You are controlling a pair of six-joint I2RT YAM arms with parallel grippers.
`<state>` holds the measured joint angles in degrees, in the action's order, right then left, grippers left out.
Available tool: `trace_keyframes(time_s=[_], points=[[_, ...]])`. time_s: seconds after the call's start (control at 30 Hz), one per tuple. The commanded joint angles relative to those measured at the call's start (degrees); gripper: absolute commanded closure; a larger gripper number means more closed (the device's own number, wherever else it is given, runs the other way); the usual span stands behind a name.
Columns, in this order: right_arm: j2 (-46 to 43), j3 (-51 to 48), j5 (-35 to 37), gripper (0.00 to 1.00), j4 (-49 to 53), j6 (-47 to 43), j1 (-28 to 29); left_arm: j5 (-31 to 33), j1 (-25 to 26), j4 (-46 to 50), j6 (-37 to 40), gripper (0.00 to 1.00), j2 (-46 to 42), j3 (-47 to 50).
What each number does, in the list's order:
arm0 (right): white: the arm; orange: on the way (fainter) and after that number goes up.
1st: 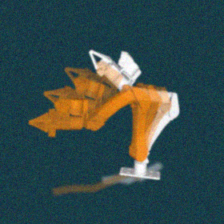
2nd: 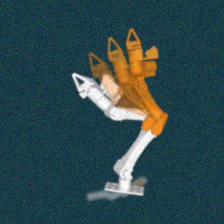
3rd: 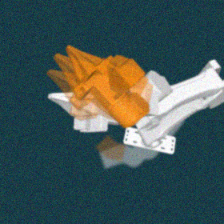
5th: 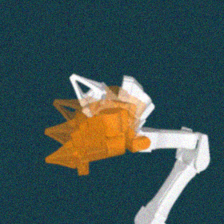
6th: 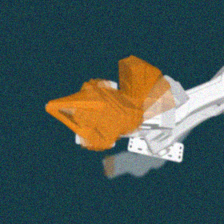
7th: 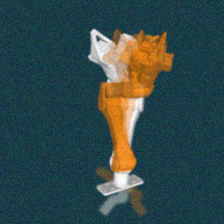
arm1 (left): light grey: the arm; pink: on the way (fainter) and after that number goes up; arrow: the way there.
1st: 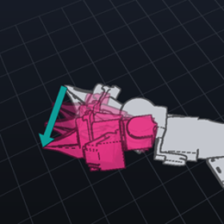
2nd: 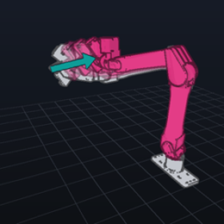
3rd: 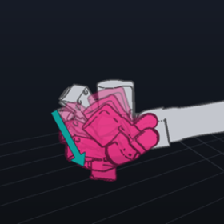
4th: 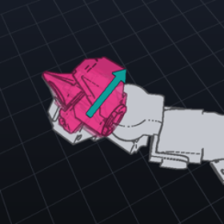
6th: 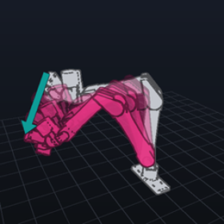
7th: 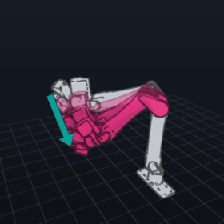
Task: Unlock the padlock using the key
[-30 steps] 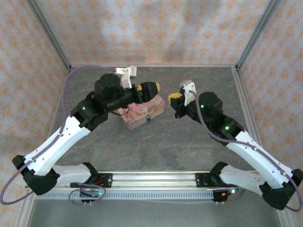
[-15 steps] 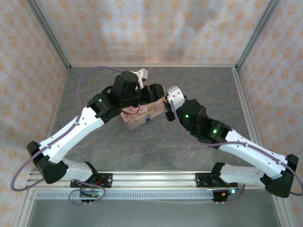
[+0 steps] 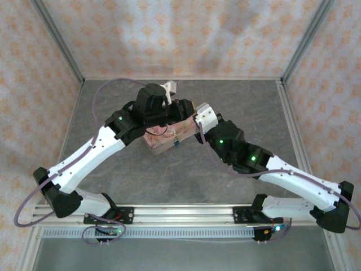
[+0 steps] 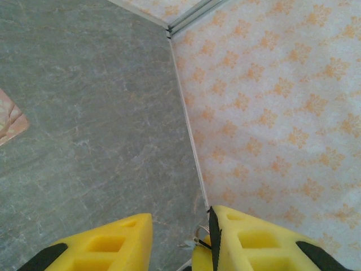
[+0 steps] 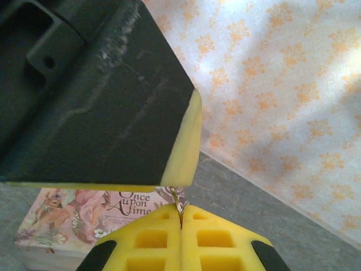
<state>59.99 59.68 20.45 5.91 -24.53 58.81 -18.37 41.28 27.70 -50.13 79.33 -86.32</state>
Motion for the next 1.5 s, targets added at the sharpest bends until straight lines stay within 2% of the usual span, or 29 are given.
trace_keyframes(time_s=[0.0, 0.27, 0.53, 0.8, 0.87, 0.93, 1.0, 1.07, 1.2, 1.37, 1.47], points=[[0.43, -0.35, 3.31, 1.00, -3.15, -2.86, 1.28, 1.06, 0.34, 0.60, -1.01, 0.66, 0.64, -1.65], [1.45, -0.62, 5.89, 1.00, -4.02, -5.64, 2.25, 0.97, 0.30, 0.31, -1.66, 0.67, 0.74, -1.74], [2.79, -1.18, 8.90, 1.00, -5.69, -9.38, 3.95, 1.56, 0.21, 0.84, -1.97, 0.78, 0.74, -1.83], [2.39, -1.78, 8.64, 1.00, -6.27, -9.67, 4.03, 1.63, -0.09, 0.99, -1.64, 0.99, 0.83, -1.74], [2.50, -1.75, 8.60, 1.00, -5.92, -9.54, 4.03, 1.41, -0.14, 0.71, -1.51, 1.00, 0.74, -1.65], [2.27, -1.71, 8.71, 0.92, -5.49, -8.87, 4.03, 1.41, -0.28, 0.70, -1.32, 1.00, 0.66, -1.65], [1.14, -2.08, 8.30, 0.71, -4.65, -6.90, 3.98, 1.69, -0.41, 0.73, -0.50, 1.00, 0.40, -1.57], [-0.95, -2.83, 7.44, 0.61, -3.84, -3.99, 3.93, 2.47, -0.50, 0.89, 1.00, 1.00, -0.19, -1.35], [-5.79, -2.46, -1.96, 0.58, 3.34, 6.59, -0.54, 4.51, -0.52, 0.53, 5.90, 1.00, -2.01, -0.06], [-9.01, -3.32, -22.81, 0.62, 5.60, 21.27, -11.86, 4.64, -0.50, -4.32, 9.52, 1.00, -4.61, 4.42], [-8.17, -3.92, -35.97, 0.58, 1.53, 30.23, -18.58, 4.31, -0.41, -7.97, 10.48, 1.00, -5.86, 7.25]])
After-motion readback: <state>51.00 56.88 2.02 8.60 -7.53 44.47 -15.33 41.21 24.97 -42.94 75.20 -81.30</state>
